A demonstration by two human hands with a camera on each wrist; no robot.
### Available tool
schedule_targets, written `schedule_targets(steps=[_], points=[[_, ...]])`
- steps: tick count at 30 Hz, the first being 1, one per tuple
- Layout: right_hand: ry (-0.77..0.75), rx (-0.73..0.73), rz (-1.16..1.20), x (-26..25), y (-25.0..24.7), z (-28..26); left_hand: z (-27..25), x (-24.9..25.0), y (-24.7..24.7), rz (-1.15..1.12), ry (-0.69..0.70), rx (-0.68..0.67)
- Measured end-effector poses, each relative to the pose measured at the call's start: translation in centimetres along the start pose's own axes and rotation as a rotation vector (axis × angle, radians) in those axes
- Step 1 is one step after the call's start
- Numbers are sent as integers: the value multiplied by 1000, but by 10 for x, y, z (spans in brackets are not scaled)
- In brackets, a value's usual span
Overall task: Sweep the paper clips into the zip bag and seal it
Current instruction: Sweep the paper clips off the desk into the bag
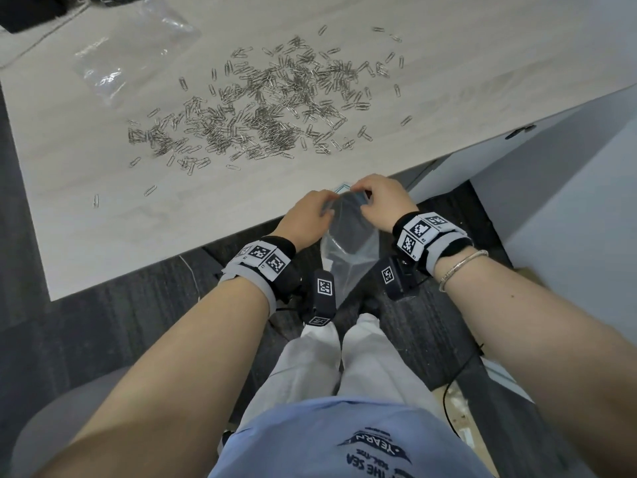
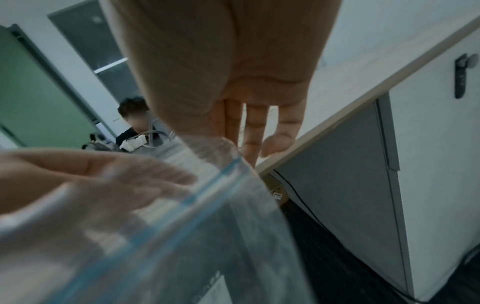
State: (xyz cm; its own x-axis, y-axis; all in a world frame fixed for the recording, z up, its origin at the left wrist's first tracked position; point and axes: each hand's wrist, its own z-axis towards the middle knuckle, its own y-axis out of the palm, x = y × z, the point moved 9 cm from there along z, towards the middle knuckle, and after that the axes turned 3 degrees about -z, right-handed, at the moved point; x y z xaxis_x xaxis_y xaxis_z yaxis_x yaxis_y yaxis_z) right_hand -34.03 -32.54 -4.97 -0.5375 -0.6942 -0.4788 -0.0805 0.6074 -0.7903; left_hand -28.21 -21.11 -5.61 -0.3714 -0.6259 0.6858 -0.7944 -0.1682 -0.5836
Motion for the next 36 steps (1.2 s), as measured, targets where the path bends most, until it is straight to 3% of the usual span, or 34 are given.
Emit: schedule_targets(steps=[5, 8, 16, 21, 27, 36], points=[[21, -139, -48, -4, 14, 9, -7, -1, -6, 160, 60, 72], [17, -136, -28, -4, 11, 10, -18, 3, -2, 236, 126, 95], [47, -173, -55, 7, 11, 9, -16, 14, 18, 231, 251, -83], [88, -235, -70, 21, 14, 19, -6, 10, 38, 270, 140, -308], [81, -376, -80, 29, 26, 25, 5, -7, 38, 50, -120, -276], [-85, -348, -116, 35, 11, 32, 19, 1, 45, 109, -60, -226]])
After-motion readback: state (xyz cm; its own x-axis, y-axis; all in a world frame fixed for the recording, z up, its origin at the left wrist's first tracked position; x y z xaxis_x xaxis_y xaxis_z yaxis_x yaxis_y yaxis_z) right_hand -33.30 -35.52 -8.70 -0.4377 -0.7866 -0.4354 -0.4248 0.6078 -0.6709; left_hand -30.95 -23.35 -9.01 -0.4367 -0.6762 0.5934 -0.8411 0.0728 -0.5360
